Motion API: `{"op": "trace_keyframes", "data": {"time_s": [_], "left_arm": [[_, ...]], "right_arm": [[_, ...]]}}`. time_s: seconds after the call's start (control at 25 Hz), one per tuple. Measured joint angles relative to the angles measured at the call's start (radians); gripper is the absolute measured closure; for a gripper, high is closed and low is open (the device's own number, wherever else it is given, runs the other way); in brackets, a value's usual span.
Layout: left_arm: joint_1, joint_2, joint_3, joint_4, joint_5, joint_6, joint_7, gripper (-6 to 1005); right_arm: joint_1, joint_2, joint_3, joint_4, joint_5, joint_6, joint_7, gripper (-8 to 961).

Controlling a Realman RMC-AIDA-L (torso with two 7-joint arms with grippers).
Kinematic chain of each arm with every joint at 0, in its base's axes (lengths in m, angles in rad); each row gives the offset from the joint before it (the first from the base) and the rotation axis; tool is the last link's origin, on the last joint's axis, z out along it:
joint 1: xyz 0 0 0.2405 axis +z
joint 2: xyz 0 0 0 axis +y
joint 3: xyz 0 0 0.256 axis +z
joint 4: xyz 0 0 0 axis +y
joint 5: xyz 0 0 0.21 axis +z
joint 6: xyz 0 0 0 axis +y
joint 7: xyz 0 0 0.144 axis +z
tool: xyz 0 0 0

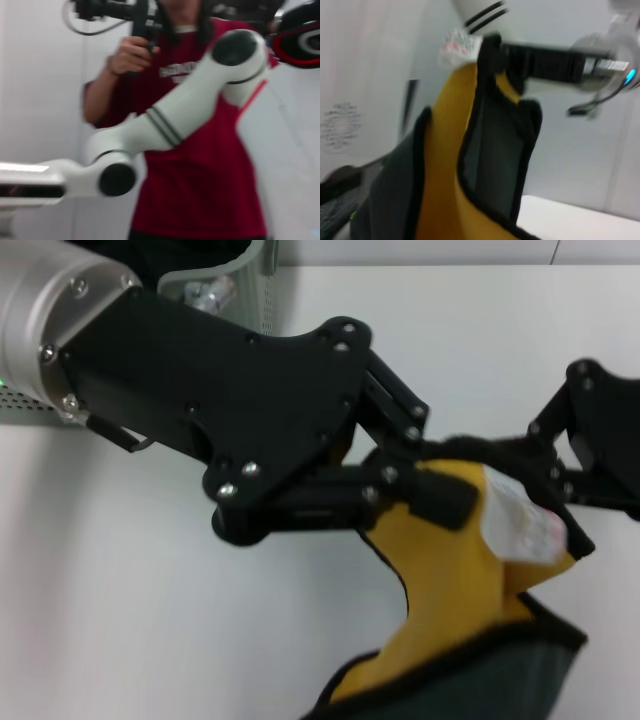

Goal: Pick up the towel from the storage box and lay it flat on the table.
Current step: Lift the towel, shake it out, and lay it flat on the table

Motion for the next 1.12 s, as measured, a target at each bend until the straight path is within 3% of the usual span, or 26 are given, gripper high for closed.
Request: {"op": "trace_keyframes", "data": {"time_s": [0.08, 0.28, 0.4, 0.72, 0.96, 1.12], "left_arm": [[0.008, -0.011, -0.038, -0.042, 0.043, -0.001, 0.013, 969], [0.053, -0.065, -0.182, -0.076, 0.228, -0.022, 0.064, 969], [0.081, -0.086, -0.224, -0.072, 0.314, -0.055, 0.093, 968], [0.166, -0.092, -0.233, -0.089, 0.358, -0.174, 0.162, 966], [0.181, -0.095, -0.234, -0.176, 0.376, -0.272, 0.219, 964], [0.173, -0.095, -0.231, -0.239, 0.381, -0.285, 0.261, 951]], "right_arm": [[-0.01, 0.002, 0.027, 0.0, -0.001, 0.005, 0.007, 943], [-0.032, 0.015, 0.067, -0.016, 0.001, 0.059, 0.033, 943], [-0.068, 0.036, 0.19, -0.066, 0.002, 0.079, 0.071, 943], [-0.086, 0.064, 0.379, -0.184, 0.014, 0.116, 0.193, 944], [-0.053, 0.101, 0.386, -0.289, 0.013, 0.215, 0.272, 944], [-0.009, 0.107, 0.38, -0.326, 0.011, 0.249, 0.321, 944]]}}
